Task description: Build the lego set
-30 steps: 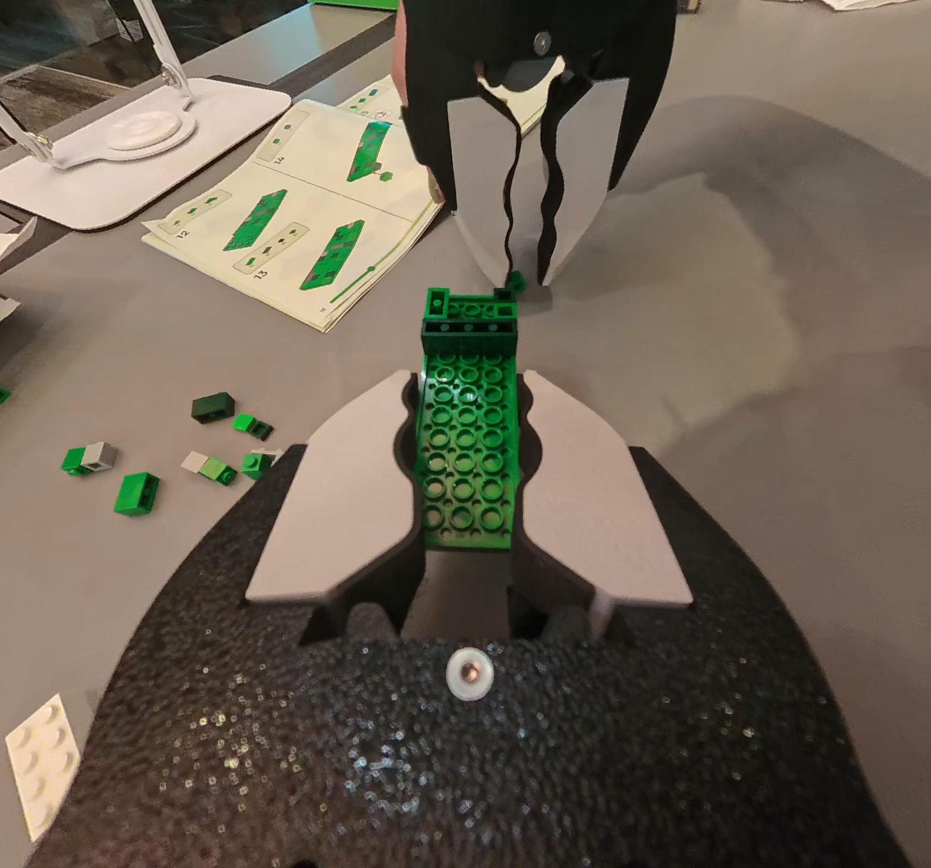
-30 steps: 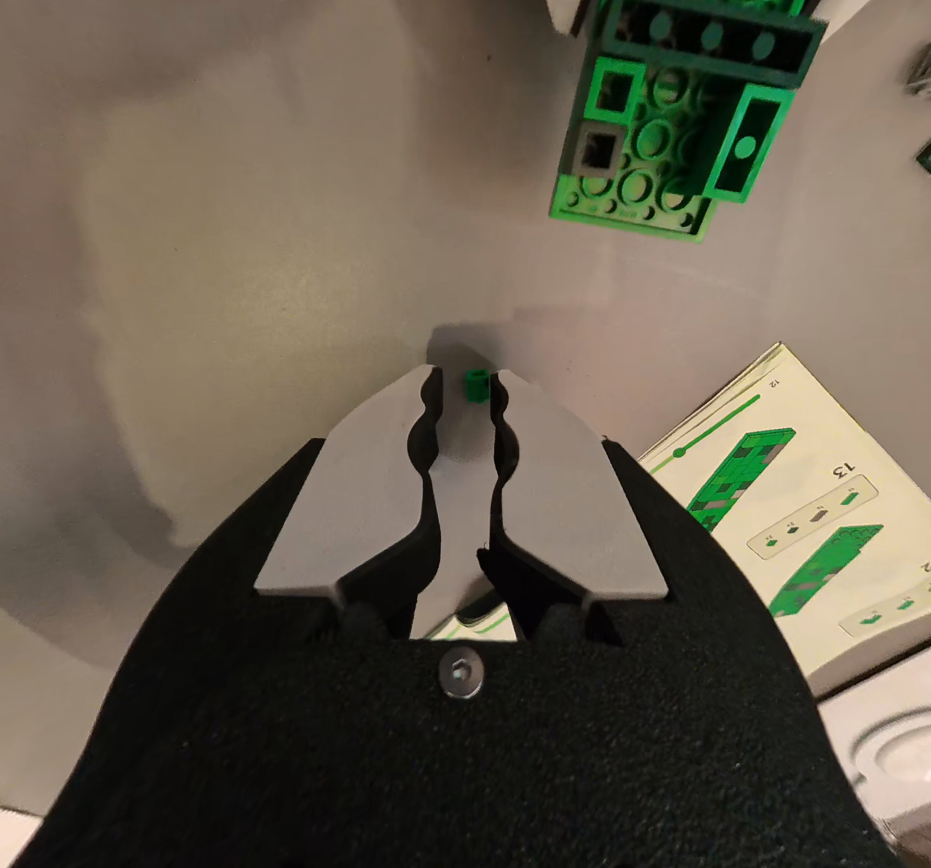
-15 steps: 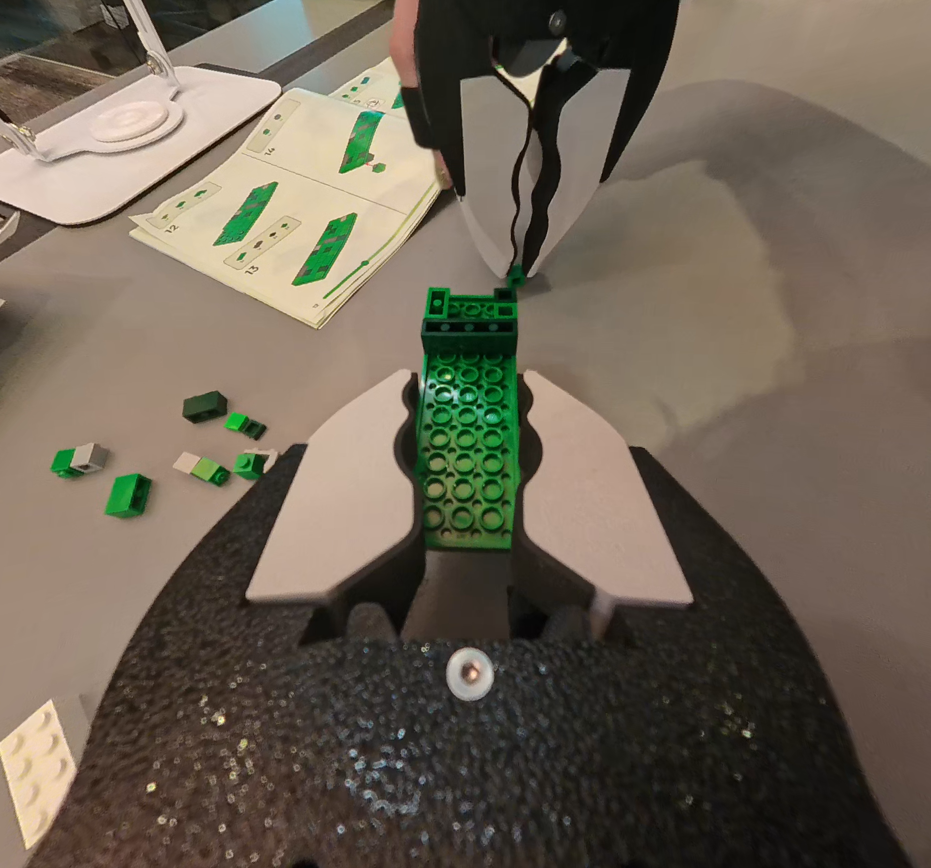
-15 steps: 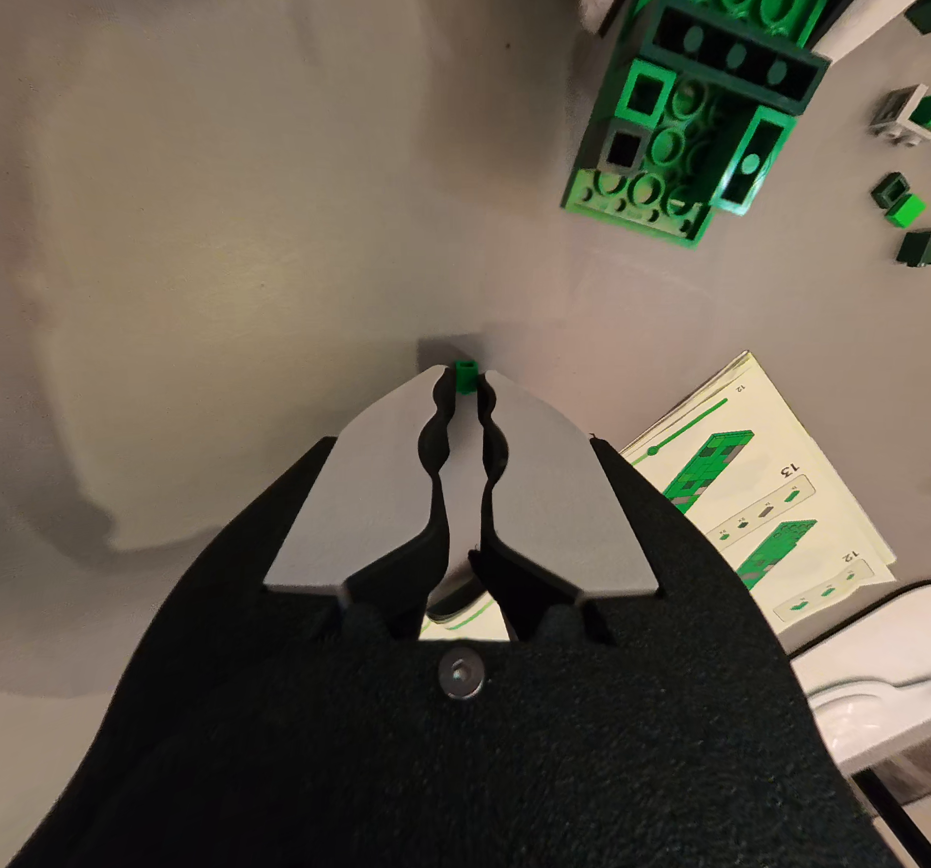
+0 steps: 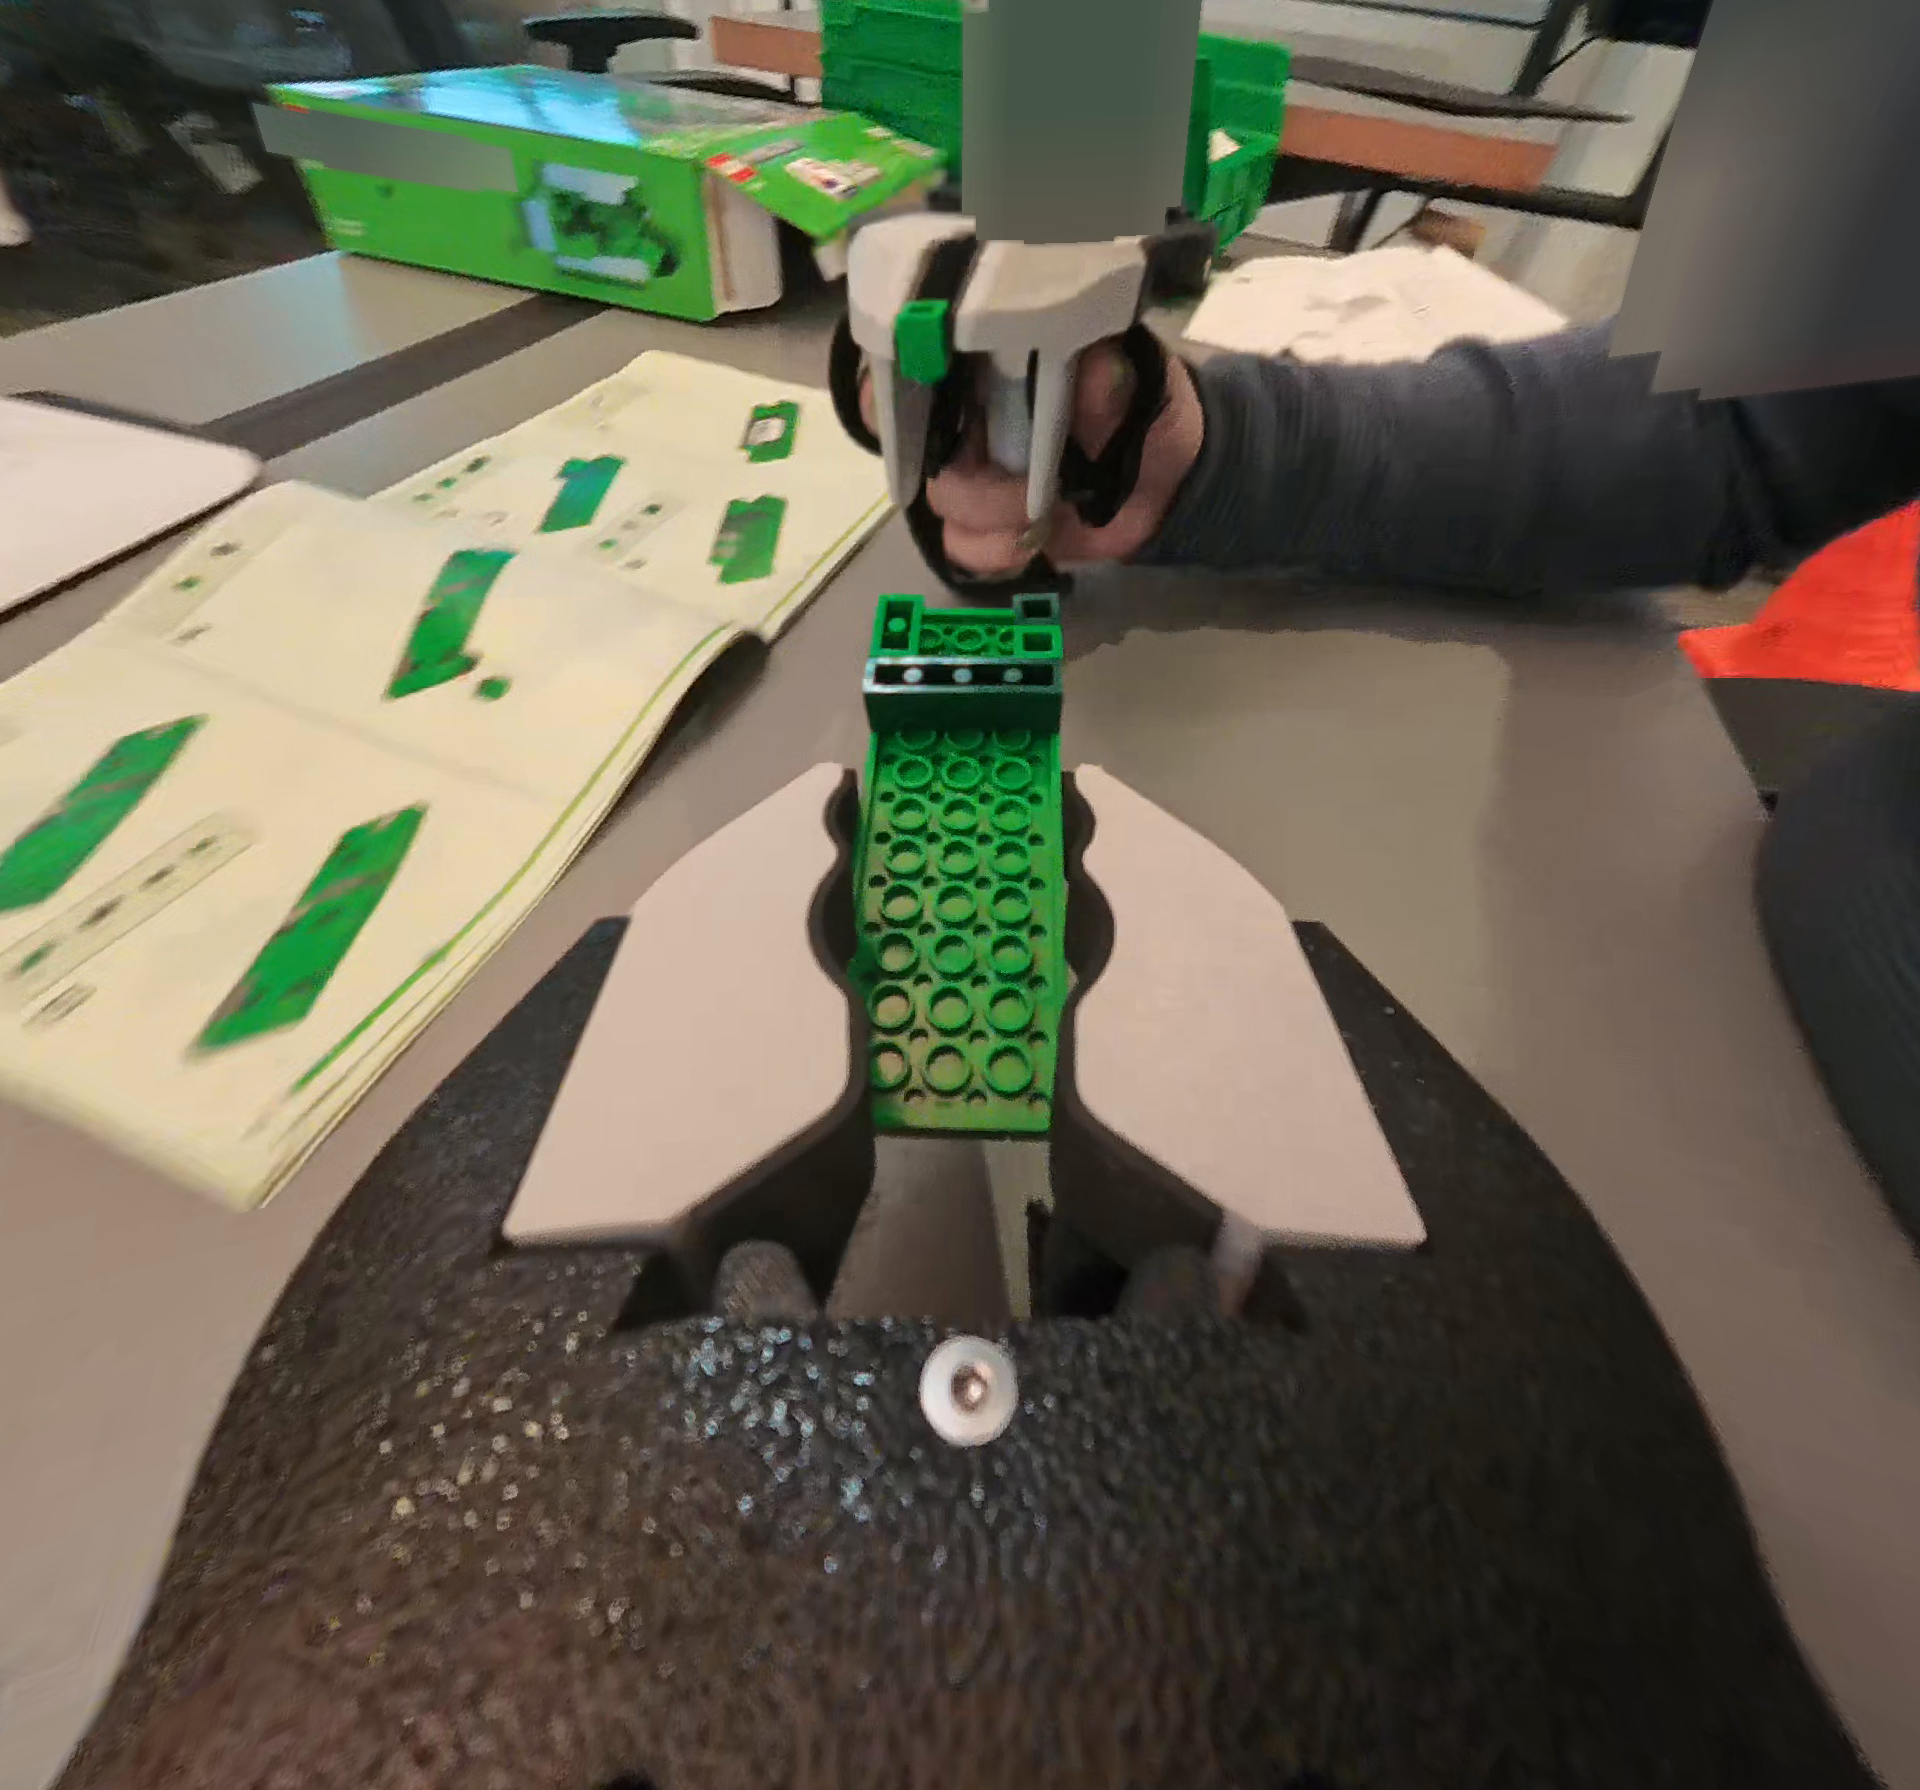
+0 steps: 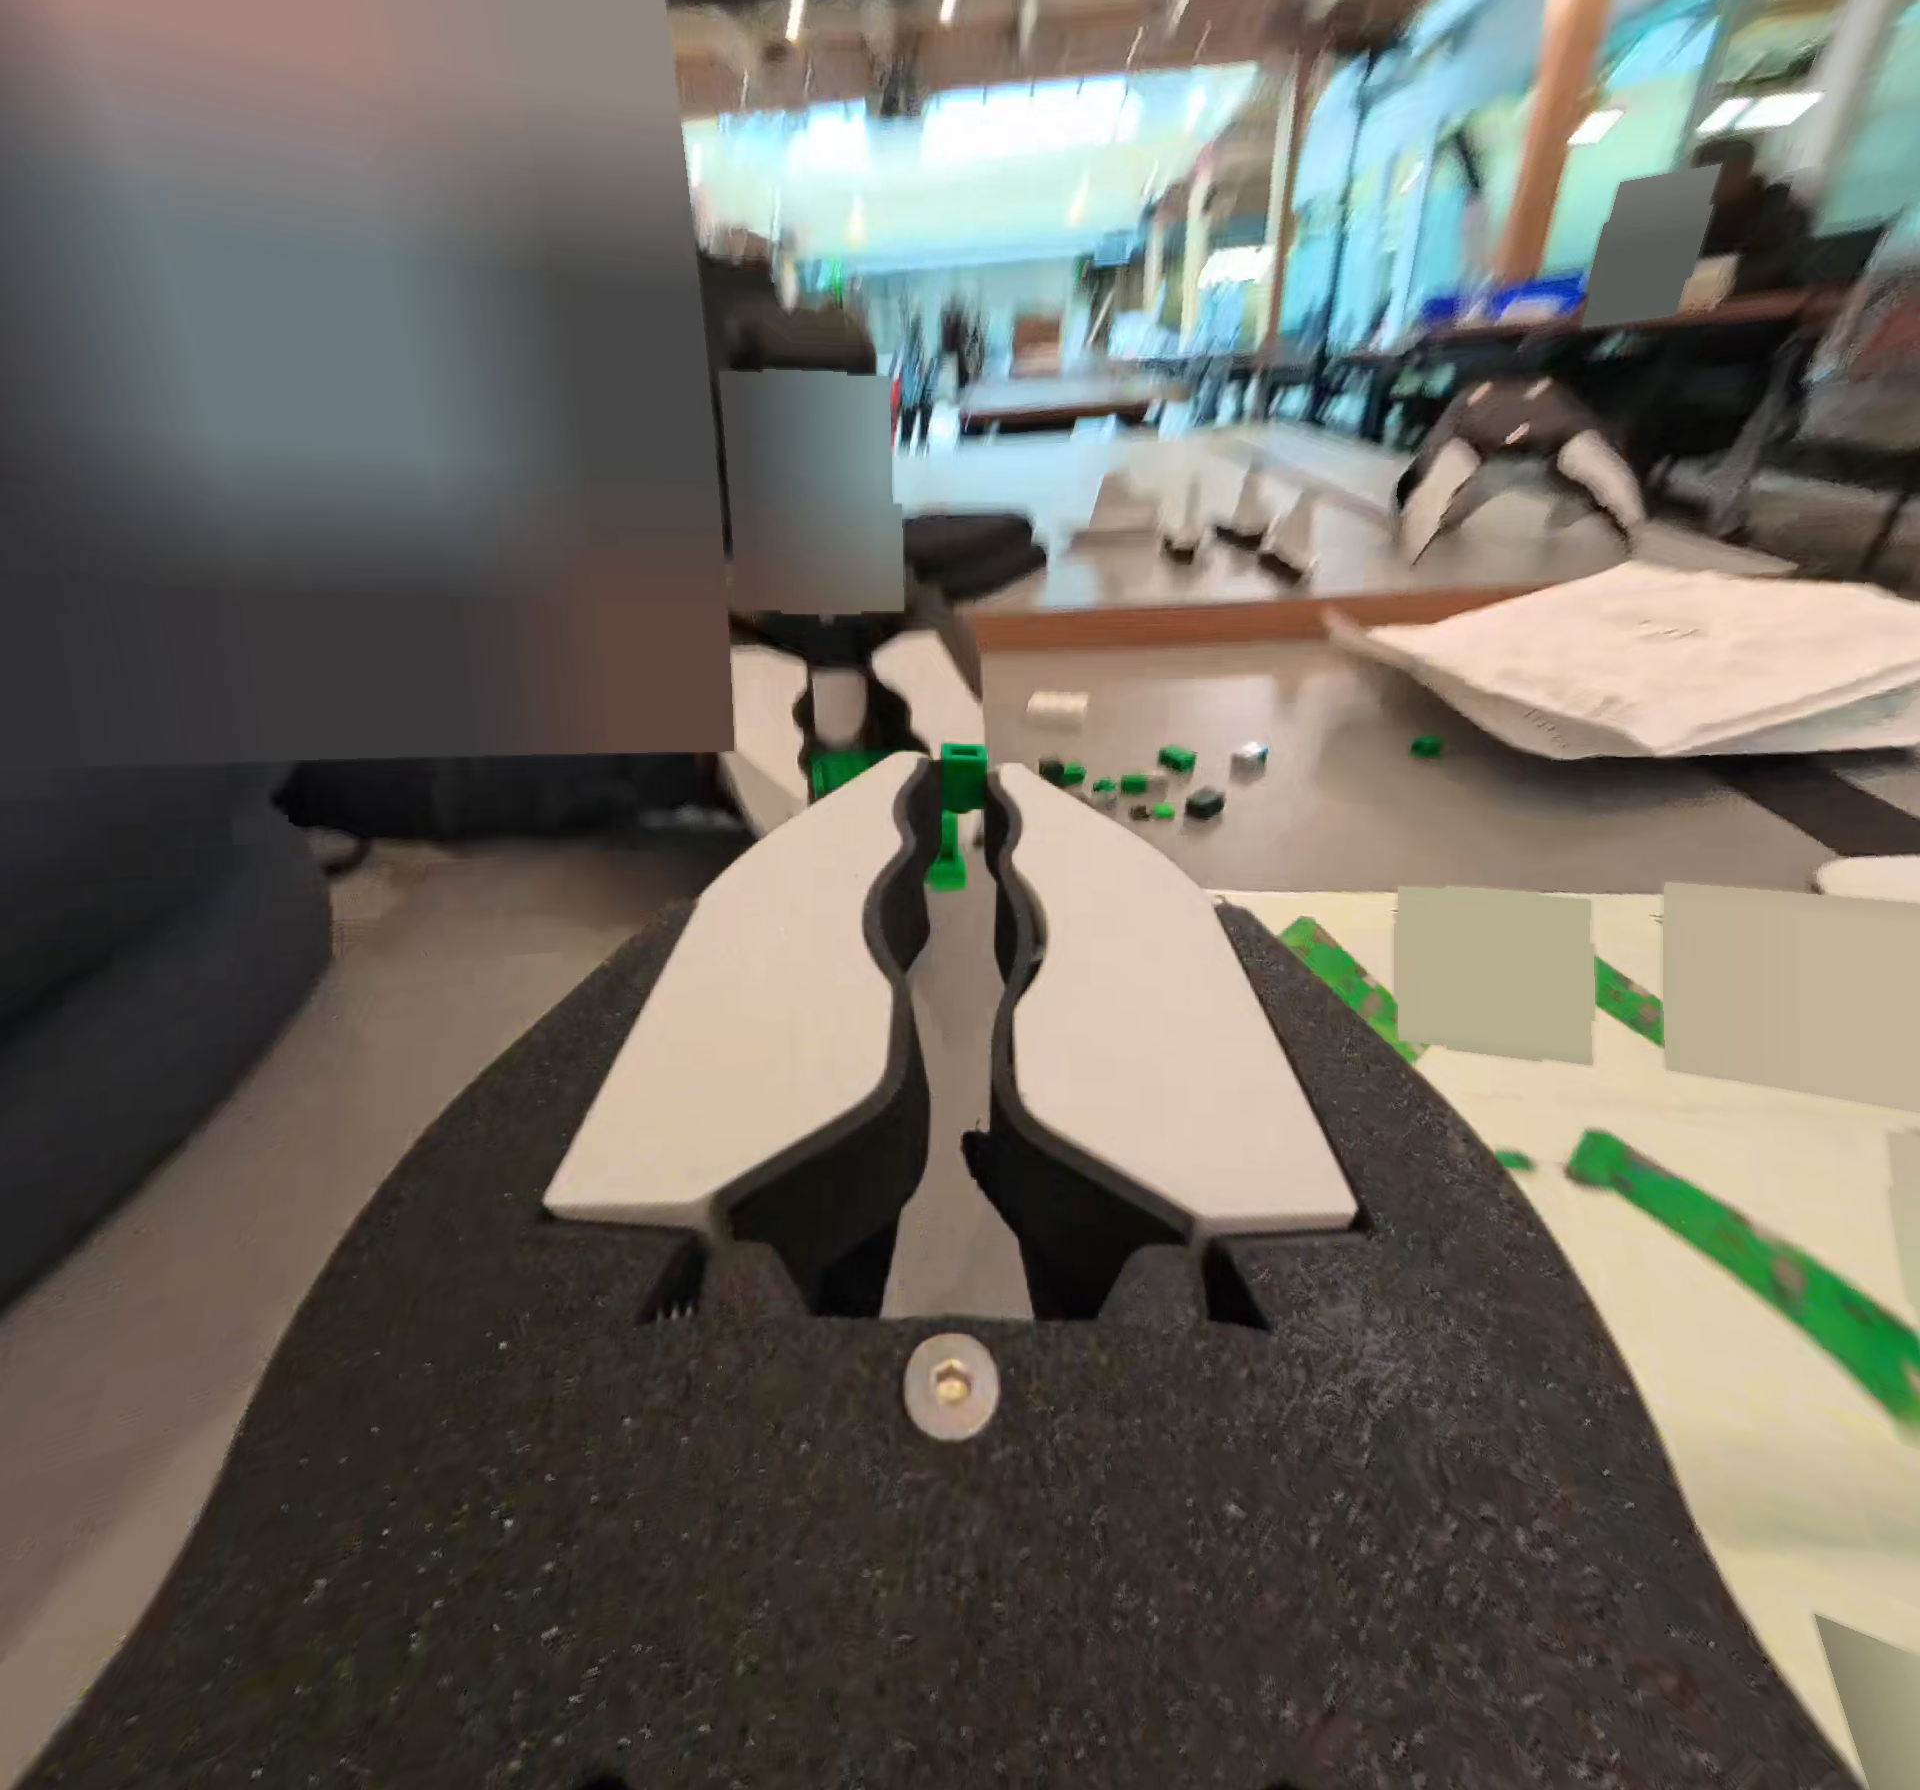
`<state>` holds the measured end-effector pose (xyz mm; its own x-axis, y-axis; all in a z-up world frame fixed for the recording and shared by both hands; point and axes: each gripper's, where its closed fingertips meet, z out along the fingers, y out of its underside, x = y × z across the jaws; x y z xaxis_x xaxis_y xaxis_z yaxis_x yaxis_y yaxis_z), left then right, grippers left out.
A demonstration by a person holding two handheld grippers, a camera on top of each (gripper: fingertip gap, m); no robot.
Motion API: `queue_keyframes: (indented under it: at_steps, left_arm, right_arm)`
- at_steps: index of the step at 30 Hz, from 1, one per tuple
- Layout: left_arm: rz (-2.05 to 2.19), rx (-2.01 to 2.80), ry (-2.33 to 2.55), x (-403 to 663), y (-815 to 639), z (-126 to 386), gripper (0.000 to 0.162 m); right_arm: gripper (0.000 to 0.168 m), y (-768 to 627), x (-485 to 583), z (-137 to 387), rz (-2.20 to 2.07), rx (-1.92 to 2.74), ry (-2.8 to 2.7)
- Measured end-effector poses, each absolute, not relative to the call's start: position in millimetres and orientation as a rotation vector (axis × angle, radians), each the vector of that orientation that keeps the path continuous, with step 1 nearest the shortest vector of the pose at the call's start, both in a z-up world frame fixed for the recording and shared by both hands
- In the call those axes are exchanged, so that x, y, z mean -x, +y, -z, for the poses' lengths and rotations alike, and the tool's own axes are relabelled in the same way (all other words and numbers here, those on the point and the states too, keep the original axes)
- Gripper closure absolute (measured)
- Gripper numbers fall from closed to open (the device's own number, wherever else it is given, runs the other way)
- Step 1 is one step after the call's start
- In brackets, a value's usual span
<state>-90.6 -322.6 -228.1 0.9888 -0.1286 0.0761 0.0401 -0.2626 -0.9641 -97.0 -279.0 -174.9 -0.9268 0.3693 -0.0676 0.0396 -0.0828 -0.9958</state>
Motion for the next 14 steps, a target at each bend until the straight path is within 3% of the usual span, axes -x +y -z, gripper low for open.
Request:
queue_keyframes:
  at_steps: [5, 14]
  left_arm:
    - [0.296, 1.786, 0.235, 64, -248, 224, 0.126]
    - [0.408, 1.707, 0.516, 50, -167, 221, 0.126]
  right_arm:
    - [0.16, -222, 70, 171, -2.206, 0.506, -1.764]
    - [0.162, -137, 42, 186, -1.953, 0.627, -1.789]
